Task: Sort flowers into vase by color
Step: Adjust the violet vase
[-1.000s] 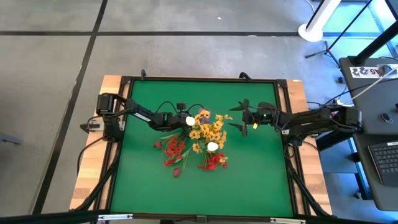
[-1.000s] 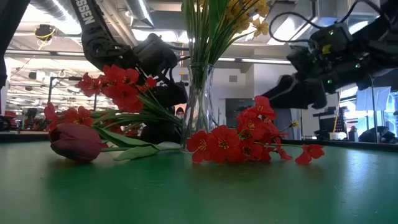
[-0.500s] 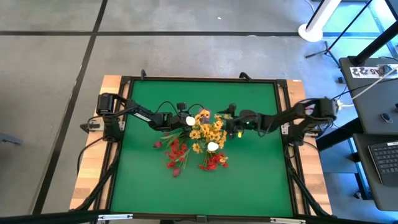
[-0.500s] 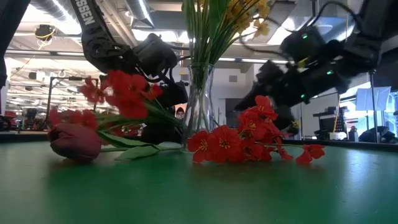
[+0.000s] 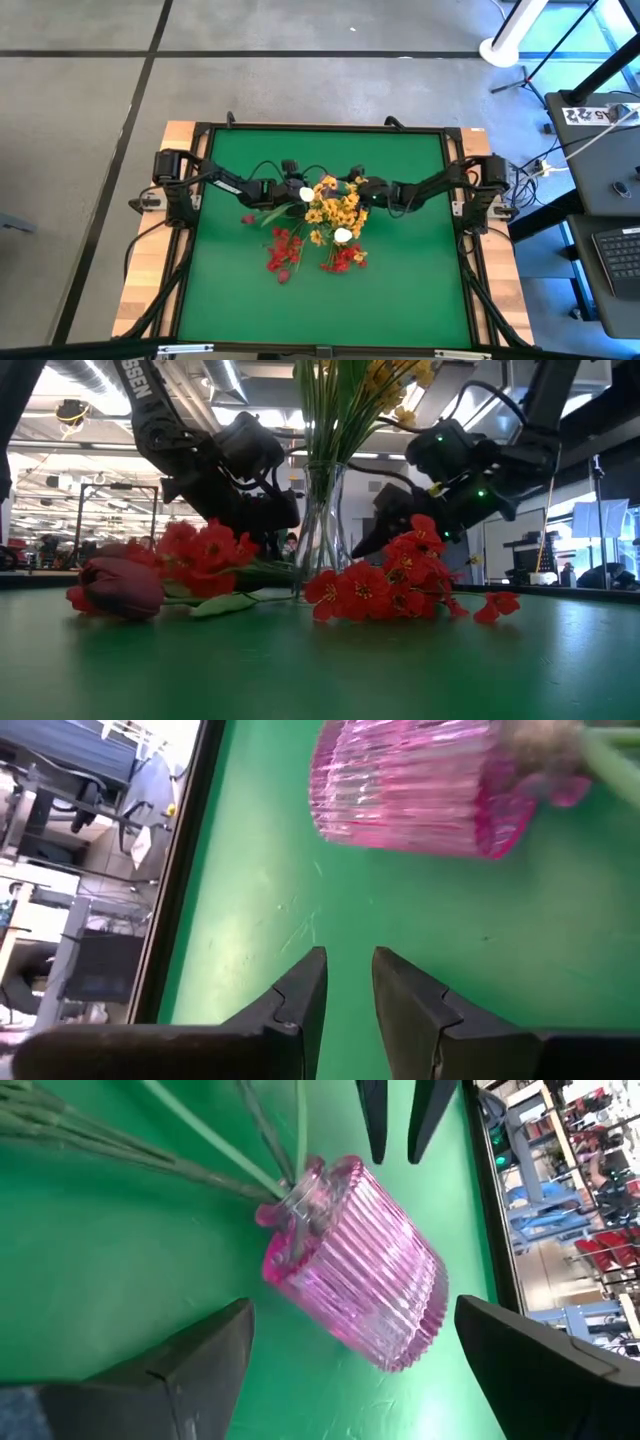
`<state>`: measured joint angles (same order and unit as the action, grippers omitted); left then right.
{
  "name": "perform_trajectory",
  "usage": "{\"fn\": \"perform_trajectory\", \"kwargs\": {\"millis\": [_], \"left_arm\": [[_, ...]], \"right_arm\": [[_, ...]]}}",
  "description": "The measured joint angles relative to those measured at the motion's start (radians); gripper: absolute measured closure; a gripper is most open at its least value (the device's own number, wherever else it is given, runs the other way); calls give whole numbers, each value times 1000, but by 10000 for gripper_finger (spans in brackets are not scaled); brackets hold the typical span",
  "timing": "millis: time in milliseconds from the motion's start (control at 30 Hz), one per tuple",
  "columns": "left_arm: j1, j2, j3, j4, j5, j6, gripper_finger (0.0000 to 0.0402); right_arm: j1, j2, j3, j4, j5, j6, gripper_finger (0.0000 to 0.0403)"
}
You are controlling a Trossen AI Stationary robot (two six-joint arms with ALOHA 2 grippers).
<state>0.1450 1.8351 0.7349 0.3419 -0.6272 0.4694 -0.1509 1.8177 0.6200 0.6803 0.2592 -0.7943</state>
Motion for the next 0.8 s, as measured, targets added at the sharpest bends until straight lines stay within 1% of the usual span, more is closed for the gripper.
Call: {"fn": "perform_trajectory", "kwargs": {"millis": [167, 233, 433, 500, 533, 800], "left_arm": [[37, -2, 1, -11, 10, -6, 321], [51, -2, 1, 1, 35, -1, 321], [79, -2, 1, 68, 259, 6, 321], [80, -3, 2, 84, 316, 10, 321], [80, -3, 2, 90, 328, 10, 321], [83, -3, 2, 87, 312, 13, 321]], "right_arm": [[-15, 1, 32, -70, 14, -13, 58], [-27, 1, 44, -99, 13, -18, 58], [-48, 21, 78, -126, -2, -27, 58], [-46, 41, 100, -123, -18, -32, 58], [-46, 54, 113, -126, -22, -34, 58], [-46, 143, 214, -176, -49, -53, 59]]}}
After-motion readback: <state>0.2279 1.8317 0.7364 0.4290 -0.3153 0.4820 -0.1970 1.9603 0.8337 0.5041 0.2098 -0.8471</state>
